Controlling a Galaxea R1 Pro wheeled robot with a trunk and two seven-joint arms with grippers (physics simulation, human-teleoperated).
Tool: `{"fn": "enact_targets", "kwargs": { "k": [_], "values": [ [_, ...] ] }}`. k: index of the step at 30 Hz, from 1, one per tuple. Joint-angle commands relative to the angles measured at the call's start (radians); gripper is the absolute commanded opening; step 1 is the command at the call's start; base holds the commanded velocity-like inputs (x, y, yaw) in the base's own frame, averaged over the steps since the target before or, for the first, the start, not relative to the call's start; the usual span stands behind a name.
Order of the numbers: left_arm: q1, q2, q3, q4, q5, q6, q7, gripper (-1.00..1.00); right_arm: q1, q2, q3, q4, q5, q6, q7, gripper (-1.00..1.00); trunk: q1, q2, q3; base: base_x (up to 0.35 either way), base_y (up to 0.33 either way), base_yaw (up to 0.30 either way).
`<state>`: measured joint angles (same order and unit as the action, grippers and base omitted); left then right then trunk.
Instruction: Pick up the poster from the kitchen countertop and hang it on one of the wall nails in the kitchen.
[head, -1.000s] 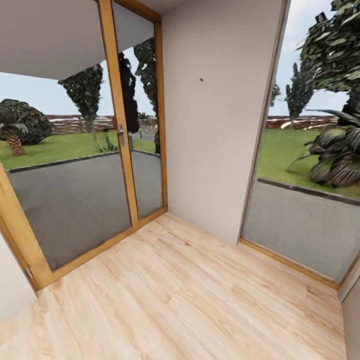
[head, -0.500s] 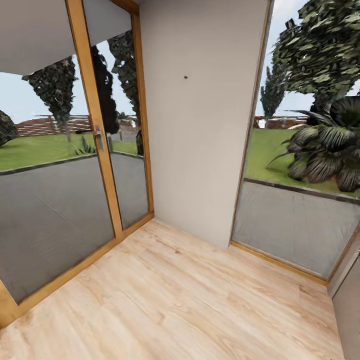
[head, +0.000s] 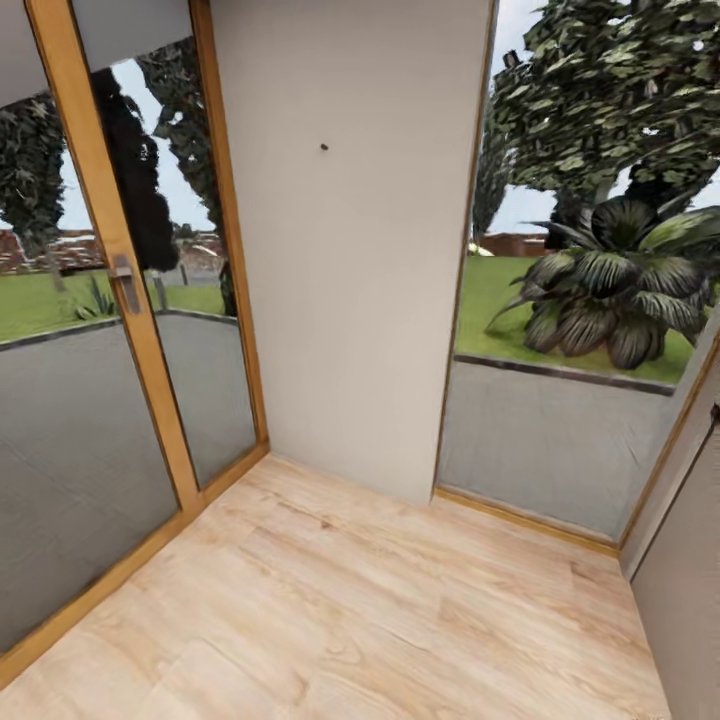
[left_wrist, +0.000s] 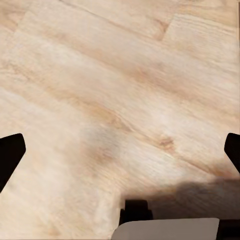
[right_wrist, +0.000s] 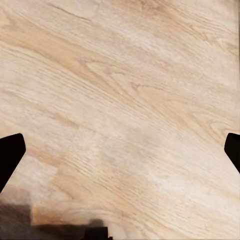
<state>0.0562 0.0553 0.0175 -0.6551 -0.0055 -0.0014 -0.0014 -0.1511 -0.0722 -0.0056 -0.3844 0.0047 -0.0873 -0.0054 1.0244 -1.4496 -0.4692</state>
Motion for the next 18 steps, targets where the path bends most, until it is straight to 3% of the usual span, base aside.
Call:
{"fn": "enact_targets", "kwargs": {
  "k": [1, 12, 18],
  "values": [
    [0.001, 0.000, 0.001, -0.001, -0.001, 0.000, 0.000, 1.00, -0.001, 0.000, -0.001, 0.001, 0.000, -0.003, -0.001, 1.00, 0.001, 0.000, -0.001, 0.324, 0.179, -0.300],
    [0.001, 0.000, 0.001, -0.001, -0.001, 0.000, 0.000, 1.00, -0.001, 0.000, -0.001, 0.001, 0.000, -0.003, -0.001, 1.00, 0.001, 0.000, -0.001, 0.312, 0.156, -0.300],
    [0.001, 0.000, 0.001, -0.001, -0.001, 0.000, 0.000, 1.00, -0.001, 0.000, -0.001, 0.001, 0.000, -0.003, -0.001, 1.00, 0.001, 0.000, -0.001, 0.139, 0.030, -0.300]
  ]
}}
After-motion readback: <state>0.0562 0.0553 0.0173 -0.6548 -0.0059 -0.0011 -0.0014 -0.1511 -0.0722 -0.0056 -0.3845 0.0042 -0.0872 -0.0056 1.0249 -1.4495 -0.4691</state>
